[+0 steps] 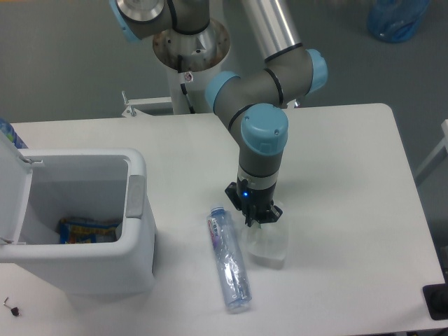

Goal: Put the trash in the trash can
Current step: 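Lower the gripper onto the plastic bag and close on it, then lift the plastic bag and carry it over the trash bin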

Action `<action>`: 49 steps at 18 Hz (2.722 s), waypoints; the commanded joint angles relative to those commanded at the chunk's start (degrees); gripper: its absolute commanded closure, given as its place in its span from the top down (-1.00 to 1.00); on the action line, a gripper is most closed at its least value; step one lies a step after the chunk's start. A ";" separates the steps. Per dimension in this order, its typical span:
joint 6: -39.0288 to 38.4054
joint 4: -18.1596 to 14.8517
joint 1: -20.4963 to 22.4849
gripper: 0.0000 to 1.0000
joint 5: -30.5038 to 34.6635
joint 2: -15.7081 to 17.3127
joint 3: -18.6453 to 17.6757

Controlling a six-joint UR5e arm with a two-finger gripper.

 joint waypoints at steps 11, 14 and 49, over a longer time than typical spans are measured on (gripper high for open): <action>-12.19 -0.09 1.58 -1.00 -5.27 4.21 5.09; -20.54 -0.09 1.50 -1.00 -8.42 5.19 7.99; -62.14 0.00 -22.15 -0.96 -16.26 16.97 12.04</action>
